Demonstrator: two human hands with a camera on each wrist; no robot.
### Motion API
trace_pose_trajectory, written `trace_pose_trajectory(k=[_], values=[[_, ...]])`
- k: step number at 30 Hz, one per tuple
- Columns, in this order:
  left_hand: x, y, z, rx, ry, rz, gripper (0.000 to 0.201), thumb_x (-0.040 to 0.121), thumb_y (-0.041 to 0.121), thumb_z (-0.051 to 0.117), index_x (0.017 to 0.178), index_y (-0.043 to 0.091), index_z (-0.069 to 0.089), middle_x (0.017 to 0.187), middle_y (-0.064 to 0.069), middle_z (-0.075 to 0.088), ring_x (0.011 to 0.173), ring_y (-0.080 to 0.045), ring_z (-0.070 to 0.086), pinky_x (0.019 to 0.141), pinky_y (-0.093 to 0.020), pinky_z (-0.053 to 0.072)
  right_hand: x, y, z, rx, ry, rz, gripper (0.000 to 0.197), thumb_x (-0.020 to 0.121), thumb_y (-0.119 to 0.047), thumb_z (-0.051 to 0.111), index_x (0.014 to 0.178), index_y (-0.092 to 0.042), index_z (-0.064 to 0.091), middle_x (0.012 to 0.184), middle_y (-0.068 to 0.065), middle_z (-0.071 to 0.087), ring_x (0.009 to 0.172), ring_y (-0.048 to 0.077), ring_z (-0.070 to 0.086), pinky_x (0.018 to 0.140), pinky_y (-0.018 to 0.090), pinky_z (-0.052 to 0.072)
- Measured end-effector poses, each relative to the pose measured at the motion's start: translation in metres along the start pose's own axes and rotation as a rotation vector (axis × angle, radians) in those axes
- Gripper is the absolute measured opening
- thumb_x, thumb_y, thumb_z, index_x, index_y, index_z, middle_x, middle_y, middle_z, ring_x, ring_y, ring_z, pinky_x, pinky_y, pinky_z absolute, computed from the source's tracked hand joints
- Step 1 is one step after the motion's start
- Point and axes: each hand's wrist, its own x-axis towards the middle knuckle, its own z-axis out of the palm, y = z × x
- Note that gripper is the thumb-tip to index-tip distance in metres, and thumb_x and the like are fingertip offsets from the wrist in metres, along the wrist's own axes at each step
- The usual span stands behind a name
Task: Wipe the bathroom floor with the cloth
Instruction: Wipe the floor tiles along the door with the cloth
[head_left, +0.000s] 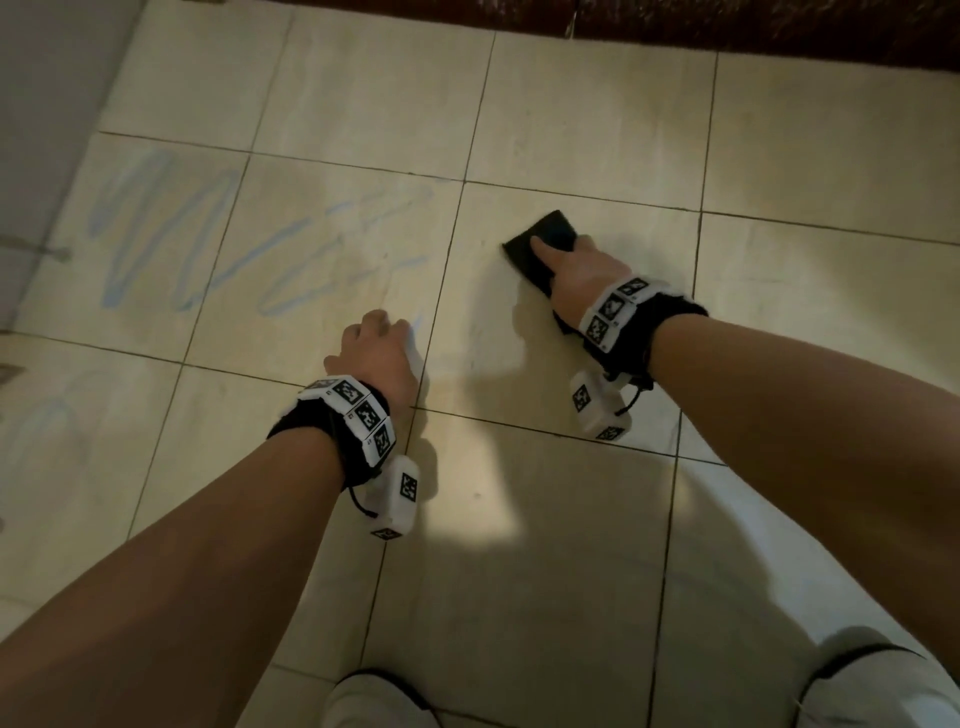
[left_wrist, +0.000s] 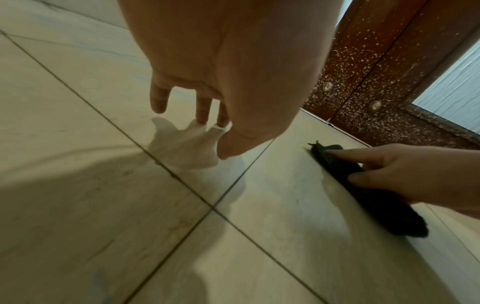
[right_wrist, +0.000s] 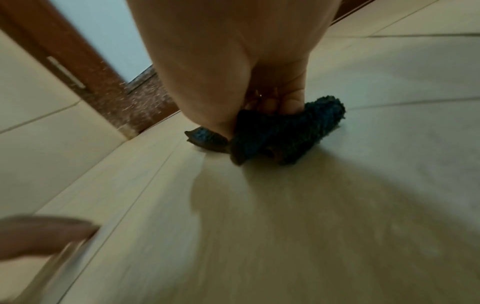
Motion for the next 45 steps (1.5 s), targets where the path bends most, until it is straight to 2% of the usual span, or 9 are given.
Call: trace_pose_trajectory(k=[5, 10, 15, 18, 24, 32, 35, 40, 45], values=[[0.005, 0.001, -0.004, 0.064, -0.047, -0.016, 0.057, 0.089, 0.015, 0.055, 0.142, 0.027, 0.038, 0.157, 0.000, 0.014, 0.140, -0.029, 0.022, 0.102, -0.052, 0.036, -0.024, -0.046, 0.020, -0.091, -0.078, -0.135, 0.071, 0.098, -0.026, 0.049, 0.156, -0.042, 0.010, 0.147, 0.014, 0.029, 0.113, 0.035, 0.053, 0.077, 0.037, 0.045], [0.010, -0.003, -0.009, 0.092, -0.074, 0.007, 0.054, 0.093, 0.014, 0.047, 0.146, 0.023, 0.038, 0.157, -0.004, 0.016, 0.139, -0.034, 0.027, 0.108, -0.055, 0.034, -0.062, -0.072, 0.055, -0.166, -0.144, -0.291, 0.078, 0.095, -0.025, 0.056, 0.155, -0.042, 0.011, 0.140, 0.011, 0.034, 0.116, 0.030, 0.051, 0.085, 0.038, 0.044], [0.011, 0.000, -0.004, 0.047, -0.056, -0.001, 0.049, 0.090, 0.009, 0.047, 0.138, 0.021, 0.046, 0.156, -0.006, 0.020, 0.136, -0.037, 0.029, 0.108, -0.052, 0.033, -0.083, -0.057, 0.073, -0.139, -0.148, -0.305, 0.082, 0.091, -0.021, 0.062, 0.153, -0.045, 0.015, 0.135, 0.005, 0.037, 0.113, 0.025, 0.051, 0.077, 0.036, 0.043], [0.012, 0.000, -0.002, 0.062, -0.057, 0.006, 0.046, 0.089, 0.008, 0.046, 0.135, 0.019, 0.047, 0.154, -0.009, 0.021, 0.133, -0.040, 0.032, 0.108, -0.053, 0.035, -0.087, -0.026, 0.075, -0.117, -0.099, -0.308, 0.069, 0.097, -0.026, 0.054, 0.151, -0.050, 0.019, 0.145, 0.003, 0.034, 0.120, 0.026, 0.051, 0.078, 0.034, 0.039], [0.012, -0.004, -0.001, 0.081, -0.083, 0.029, 0.048, 0.091, 0.011, 0.048, 0.138, 0.015, 0.041, 0.154, -0.011, 0.020, 0.131, -0.042, 0.034, 0.105, -0.045, 0.037, -0.086, 0.060, 0.057, -0.017, 0.115, -0.135, 0.053, 0.101, -0.032, 0.046, 0.146, -0.056, 0.028, 0.132, 0.002, 0.046, 0.102, 0.027, 0.059, 0.077, 0.033, 0.049], [0.009, -0.006, -0.001, 0.055, -0.090, 0.037, 0.052, 0.090, 0.010, 0.051, 0.141, 0.015, 0.041, 0.155, -0.010, 0.020, 0.134, -0.039, 0.032, 0.106, -0.043, 0.037, -0.075, 0.122, 0.028, -0.011, 0.148, 0.142, 0.057, 0.103, -0.029, 0.040, 0.152, -0.047, 0.020, 0.132, 0.007, 0.046, 0.090, 0.025, 0.054, 0.072, 0.034, 0.049], [0.011, -0.008, 0.001, 0.019, -0.073, 0.019, 0.055, 0.088, 0.011, 0.051, 0.141, 0.022, 0.042, 0.158, -0.005, 0.018, 0.137, -0.037, 0.030, 0.109, -0.049, 0.036, -0.088, 0.100, 0.040, -0.106, 0.083, 0.065, 0.065, 0.101, -0.025, 0.045, 0.154, -0.044, 0.014, 0.136, 0.004, 0.043, 0.097, 0.027, 0.059, 0.077, 0.037, 0.055], [0.017, 0.000, -0.004, 0.066, -0.030, -0.018, 0.045, 0.092, 0.017, 0.049, 0.136, 0.020, 0.049, 0.149, -0.006, 0.030, 0.127, -0.038, 0.040, 0.103, -0.051, 0.042, -0.101, 0.052, 0.074, -0.152, 0.014, -0.203, 0.069, 0.099, -0.024, 0.049, 0.154, -0.041, 0.013, 0.136, 0.007, 0.041, 0.103, 0.029, 0.059, 0.071, 0.035, 0.047], [0.015, 0.009, -0.002, 0.086, -0.011, -0.105, 0.045, 0.092, 0.017, 0.050, 0.137, 0.019, 0.046, 0.147, -0.006, 0.032, 0.126, -0.038, 0.042, 0.102, -0.053, 0.039, -0.077, 0.030, 0.067, -0.136, 0.024, -0.253, 0.069, 0.097, -0.025, 0.054, 0.152, -0.046, 0.019, 0.136, 0.004, 0.043, 0.106, 0.026, 0.059, 0.074, 0.035, 0.048]])
